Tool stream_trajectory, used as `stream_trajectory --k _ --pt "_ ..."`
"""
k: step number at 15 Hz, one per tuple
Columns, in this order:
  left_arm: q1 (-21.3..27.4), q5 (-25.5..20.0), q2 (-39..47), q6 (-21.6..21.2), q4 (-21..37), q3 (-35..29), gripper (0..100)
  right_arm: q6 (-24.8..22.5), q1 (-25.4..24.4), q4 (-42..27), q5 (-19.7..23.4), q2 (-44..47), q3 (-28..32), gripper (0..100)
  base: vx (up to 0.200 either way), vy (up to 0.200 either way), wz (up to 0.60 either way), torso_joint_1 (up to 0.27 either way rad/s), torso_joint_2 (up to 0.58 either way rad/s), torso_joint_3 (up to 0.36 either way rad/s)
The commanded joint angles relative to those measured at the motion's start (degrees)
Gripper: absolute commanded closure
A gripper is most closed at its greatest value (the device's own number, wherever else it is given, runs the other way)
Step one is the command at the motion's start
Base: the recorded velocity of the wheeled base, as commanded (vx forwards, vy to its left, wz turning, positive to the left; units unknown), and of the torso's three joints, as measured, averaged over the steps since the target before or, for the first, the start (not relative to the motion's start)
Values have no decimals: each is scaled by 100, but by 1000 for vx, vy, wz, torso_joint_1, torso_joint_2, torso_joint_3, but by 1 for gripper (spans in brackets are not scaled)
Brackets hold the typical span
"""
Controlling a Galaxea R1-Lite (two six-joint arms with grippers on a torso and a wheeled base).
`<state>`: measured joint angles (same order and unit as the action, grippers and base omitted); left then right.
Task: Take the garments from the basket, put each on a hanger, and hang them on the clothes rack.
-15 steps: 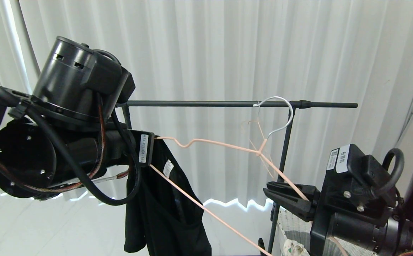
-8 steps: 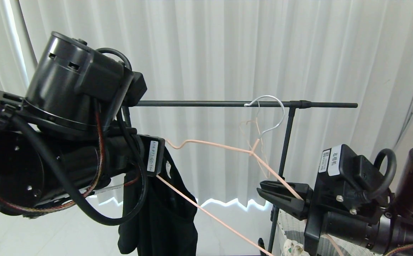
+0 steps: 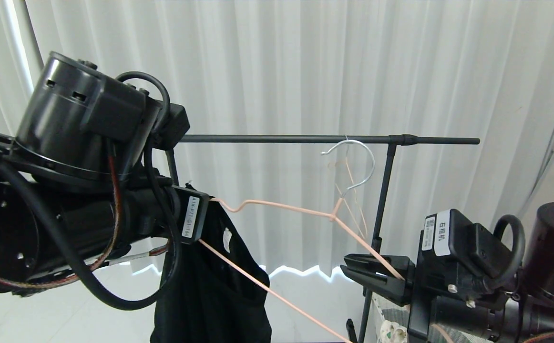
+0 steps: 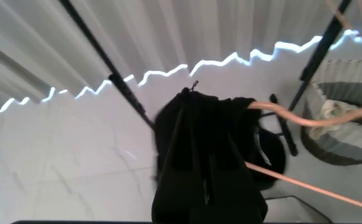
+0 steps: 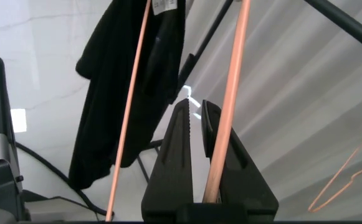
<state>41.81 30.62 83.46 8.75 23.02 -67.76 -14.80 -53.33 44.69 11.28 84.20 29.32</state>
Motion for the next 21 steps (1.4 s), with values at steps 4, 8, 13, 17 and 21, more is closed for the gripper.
stream_trajectory --k 4,8,13,17,21 --pt "-270 -4 -75 -199 1 78 100 -14 7 5 208 -352 -286 100 0 0 0 0 0 0" --pt "-138 -179 -31 -207 1 96 100 -137 7 13 402 -132 -207 100 0 0 0 0 0 0" --pt "-850 -390 -14 -207 36 96 100 -234 78 -13 410 -378 -471 100 0 0 0 0 0 0" --pt "-912 -390 408 -207 98 52 100 -243 42 -31 516 -273 -453 100 0 0 0 0 0 0" --pt "-973 -390 540 -207 432 -10 100 -269 42 -22 481 -167 -436 100 0 0 0 0 0 0"
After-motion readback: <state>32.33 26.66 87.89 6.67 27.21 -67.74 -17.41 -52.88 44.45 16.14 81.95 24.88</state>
